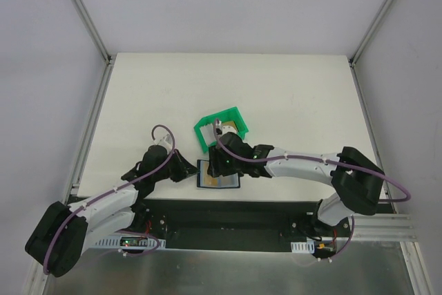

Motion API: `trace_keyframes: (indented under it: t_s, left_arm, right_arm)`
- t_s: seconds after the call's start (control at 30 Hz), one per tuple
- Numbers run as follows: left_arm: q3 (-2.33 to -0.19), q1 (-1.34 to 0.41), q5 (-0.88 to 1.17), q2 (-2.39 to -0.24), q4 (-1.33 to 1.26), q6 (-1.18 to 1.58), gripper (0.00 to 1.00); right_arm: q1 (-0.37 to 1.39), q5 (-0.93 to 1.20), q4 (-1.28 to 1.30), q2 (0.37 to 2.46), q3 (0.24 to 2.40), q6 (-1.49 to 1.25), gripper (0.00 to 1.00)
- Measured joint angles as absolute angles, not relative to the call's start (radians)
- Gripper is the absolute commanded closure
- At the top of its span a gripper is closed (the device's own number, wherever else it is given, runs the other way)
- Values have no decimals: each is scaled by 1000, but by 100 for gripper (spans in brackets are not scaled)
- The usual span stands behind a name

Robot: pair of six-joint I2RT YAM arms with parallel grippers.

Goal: Put the credit cards into the card holder
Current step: Insert the credit card into the card holder, then turn over the card slot in the card holder.

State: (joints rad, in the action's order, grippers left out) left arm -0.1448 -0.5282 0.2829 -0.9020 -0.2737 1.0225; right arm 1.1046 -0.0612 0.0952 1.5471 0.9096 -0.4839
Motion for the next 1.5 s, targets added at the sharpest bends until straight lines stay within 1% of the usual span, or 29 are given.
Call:
trace_keyframes:
  t_s: [0.2,0.67,0.9,1.13,1.2,1.23,1.5]
  left_arm:
    - [-145,-528,284,-874,-253,1014,100]
    - [-145,-528,288,-828,-245,1010,100]
    - [-145,-528,297,-816,-246,1010,100]
    - [-145,-528,306,-815,-245,1010,100]
    - [-145,-528,306,-815,-245,1010,100]
    - [-145,-528,306,-815,-245,1010,100]
    - [-145,-528,306,-815,-245,1010,100]
  right_arm:
    - [1141,-95,148,1605,991,-477,43]
    - [1164,-101,191,1670,1039,-477,38]
    - [1164,-97,191,1688,1065,-477,38]
    - [1164,-96,192,1726,1077,-478,50]
    - [1164,-96,193,1728,1077,-479,65]
    - [1164,-95,193,1728,1077,-477,69]
    - [1166,-109,209,1728,1077,-477,71]
